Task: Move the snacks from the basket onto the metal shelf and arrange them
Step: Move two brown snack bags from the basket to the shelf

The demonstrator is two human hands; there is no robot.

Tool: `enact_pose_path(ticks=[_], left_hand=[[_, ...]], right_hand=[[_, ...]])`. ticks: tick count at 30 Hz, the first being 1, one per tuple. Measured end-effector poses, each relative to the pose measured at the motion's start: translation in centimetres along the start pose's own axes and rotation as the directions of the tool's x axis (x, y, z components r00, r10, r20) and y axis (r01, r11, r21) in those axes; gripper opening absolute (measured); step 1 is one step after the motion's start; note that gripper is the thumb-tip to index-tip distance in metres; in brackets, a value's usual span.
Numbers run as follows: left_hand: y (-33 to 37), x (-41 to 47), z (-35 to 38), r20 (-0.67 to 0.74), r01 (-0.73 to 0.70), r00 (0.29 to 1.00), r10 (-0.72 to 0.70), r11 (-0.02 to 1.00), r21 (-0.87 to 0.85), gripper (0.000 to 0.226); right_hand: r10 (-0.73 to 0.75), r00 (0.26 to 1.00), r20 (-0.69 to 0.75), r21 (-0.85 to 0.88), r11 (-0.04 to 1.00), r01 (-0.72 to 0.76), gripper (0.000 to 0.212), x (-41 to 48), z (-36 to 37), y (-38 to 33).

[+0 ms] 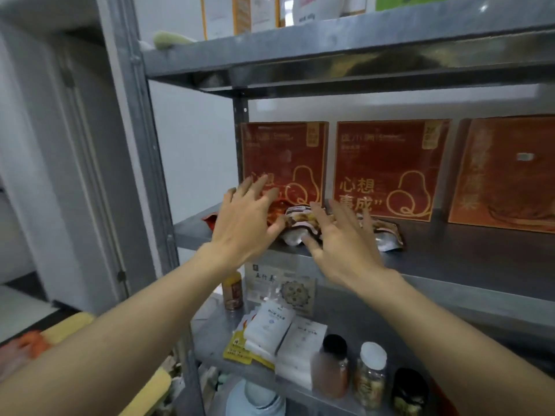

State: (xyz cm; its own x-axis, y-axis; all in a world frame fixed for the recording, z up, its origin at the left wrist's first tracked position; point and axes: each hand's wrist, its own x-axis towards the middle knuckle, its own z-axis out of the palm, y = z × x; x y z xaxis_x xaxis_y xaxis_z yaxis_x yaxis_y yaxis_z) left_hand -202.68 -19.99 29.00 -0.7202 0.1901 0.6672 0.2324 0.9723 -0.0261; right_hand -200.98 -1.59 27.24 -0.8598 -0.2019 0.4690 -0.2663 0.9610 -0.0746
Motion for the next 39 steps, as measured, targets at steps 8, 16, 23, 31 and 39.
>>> enact_pose_path(ticks=[8,16,23,31,39], left_hand=[[-10.8,-10.9,-5.8,-0.069,0.13,0.99,-0.124,0.988,0.089,0.056],[-25.9,-28.1,-13.3,-0.08,0.369,0.929,-0.36,0.905,0.21,0.054],[-34.4,-42.2,-16.3,-0.005,0.546,0.827,-0.562,0.802,0.242,0.052],[-39.6,-50.3,-12.8,0.18,0.667,0.714,-0.676,0.736,0.12,0.055],[-45.2,-54.6,-4.1,0.445,0.765,0.565,-0.695,0.643,0.034,0.05]], right_hand=[[-0.214,0.976,-0.033,0.106,0.971,0.216,0.07,-3.0,1.5,-14.5],[-0.391,0.92,-0.042,0.347,0.857,0.38,0.076,-9.5,6.7,-34.7],[-0.494,0.866,0.083,0.499,0.773,0.393,0.068,-15.0,12.1,-47.2],[-0.617,0.752,0.232,0.585,0.707,0.399,0.049,-15.4,19.8,-53.5],[-0.688,0.585,0.429,0.655,0.683,0.323,0.031,-11.2,30.6,-58.0]])
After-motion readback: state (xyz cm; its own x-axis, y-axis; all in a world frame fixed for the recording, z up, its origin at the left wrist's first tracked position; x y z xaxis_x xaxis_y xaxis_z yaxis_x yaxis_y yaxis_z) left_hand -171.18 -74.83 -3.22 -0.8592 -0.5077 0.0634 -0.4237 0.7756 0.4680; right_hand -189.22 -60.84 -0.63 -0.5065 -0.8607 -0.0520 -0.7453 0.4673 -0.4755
